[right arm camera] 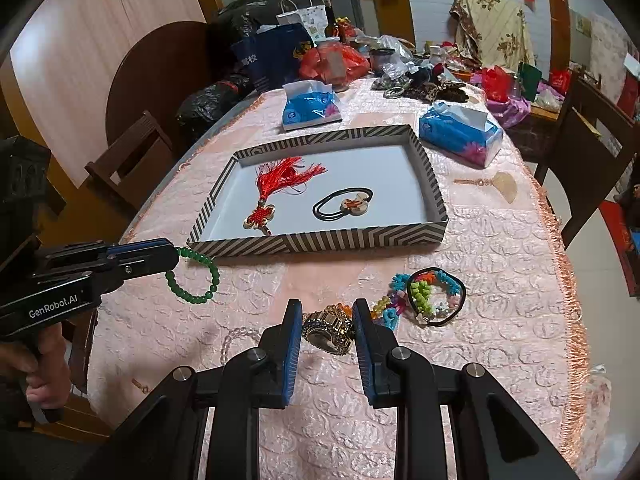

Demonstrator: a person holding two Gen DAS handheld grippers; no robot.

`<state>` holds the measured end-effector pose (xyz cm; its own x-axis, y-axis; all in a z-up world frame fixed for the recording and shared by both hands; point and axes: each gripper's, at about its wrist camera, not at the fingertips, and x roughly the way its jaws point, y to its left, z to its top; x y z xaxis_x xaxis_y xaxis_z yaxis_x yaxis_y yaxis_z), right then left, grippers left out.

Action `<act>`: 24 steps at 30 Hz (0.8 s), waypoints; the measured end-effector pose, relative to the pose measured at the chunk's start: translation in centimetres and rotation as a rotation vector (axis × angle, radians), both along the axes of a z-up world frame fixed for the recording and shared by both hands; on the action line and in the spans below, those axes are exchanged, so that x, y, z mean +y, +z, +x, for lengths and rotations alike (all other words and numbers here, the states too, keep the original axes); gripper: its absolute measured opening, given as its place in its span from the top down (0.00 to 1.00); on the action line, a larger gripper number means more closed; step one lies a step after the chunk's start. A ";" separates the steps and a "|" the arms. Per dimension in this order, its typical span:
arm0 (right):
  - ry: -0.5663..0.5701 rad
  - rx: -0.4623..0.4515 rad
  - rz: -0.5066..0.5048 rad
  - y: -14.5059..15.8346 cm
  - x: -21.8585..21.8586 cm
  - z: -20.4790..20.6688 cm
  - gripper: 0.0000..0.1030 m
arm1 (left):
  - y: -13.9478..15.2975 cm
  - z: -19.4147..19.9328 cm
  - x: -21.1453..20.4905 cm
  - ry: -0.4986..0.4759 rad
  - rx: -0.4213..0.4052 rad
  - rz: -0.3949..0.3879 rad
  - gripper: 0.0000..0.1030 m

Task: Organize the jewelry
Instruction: 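Grasp the gold ornament with the right tool while the left holds the green bracelet, then carry and release the green bracelet with the left tool while the right releases the gold ornament in the tray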

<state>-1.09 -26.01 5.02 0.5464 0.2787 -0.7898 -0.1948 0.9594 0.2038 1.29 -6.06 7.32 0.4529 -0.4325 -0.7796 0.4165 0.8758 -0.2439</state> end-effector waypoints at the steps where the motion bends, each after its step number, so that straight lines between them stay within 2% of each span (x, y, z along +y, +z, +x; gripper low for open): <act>1: -0.003 0.000 -0.004 0.0 0.0 0.0 0.76 | 0.0 0.0 0.0 0.001 0.001 0.001 0.94; 16: 0.008 -0.017 -0.033 1.4 -0.1 3.0 0.76 | 1.9 2.6 0.0 0.044 -0.033 0.000 0.94; 24: 0.017 -0.030 -0.029 2.2 -0.2 6.5 0.76 | 3.3 6.4 -0.4 0.068 -0.069 -0.013 0.94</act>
